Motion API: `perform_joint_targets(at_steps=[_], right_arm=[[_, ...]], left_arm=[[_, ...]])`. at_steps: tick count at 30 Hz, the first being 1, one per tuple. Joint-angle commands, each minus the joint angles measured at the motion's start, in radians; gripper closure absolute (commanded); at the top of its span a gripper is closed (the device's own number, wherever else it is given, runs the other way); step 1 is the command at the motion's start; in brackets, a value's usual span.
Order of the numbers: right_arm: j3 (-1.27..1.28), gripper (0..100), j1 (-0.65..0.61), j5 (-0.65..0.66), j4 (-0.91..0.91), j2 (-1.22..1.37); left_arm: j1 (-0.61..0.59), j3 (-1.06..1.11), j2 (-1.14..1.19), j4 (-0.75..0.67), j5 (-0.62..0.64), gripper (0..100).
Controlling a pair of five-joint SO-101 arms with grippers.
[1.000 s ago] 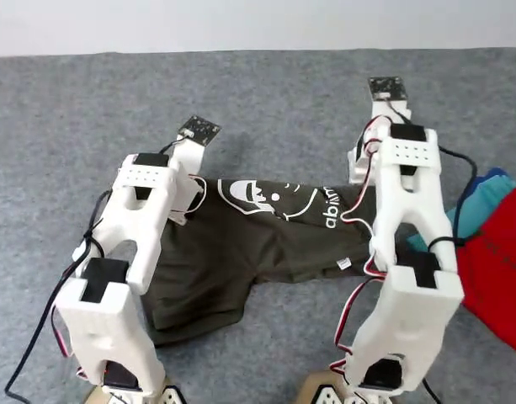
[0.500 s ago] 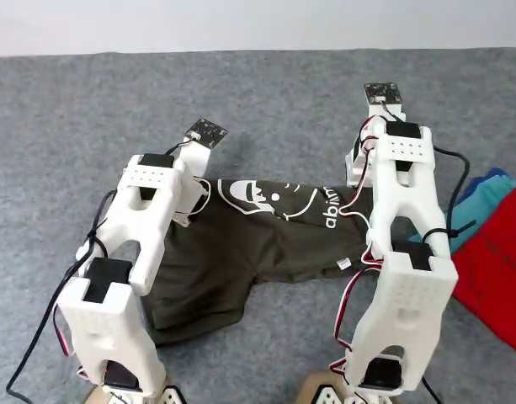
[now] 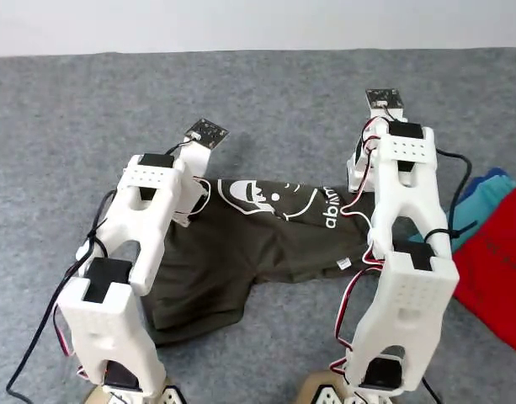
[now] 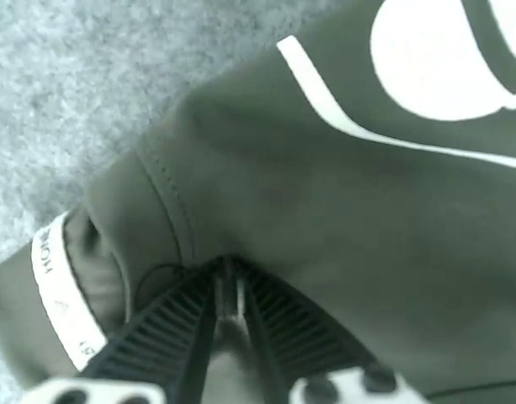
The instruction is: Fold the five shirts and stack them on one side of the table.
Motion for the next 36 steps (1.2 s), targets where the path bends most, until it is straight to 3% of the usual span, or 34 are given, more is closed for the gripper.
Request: perform_joint_targets(at_steps=[1, 6, 10, 20, 36], right_arm=[[-0.049, 86.4, 0.008, -0.011, 0.005, -0.045], [-0.061, 87.7, -0.018, -0.009, -0.002, 0.005], [-0.1, 98.8, -0.015, -0.009, 0.005, 0.047], [-0.183, 98.8, 0.033, 0.002, 0.007, 0.044], [-0.454, 98.8, 0.09, 0.172, -0.102, 0.174]], left_arm=[[0.009, -0.035, -0.008, 0.011, -0.009, 99], [0.009, -0.035, -0.008, 0.011, -0.009, 99], [0.009, -0.035, -0.008, 0.011, -0.009, 99], [0.009, -0.035, -0.008, 0.011, -0.009, 99], [0.011, -0.035, -0.008, 0.011, -0.009, 99]])
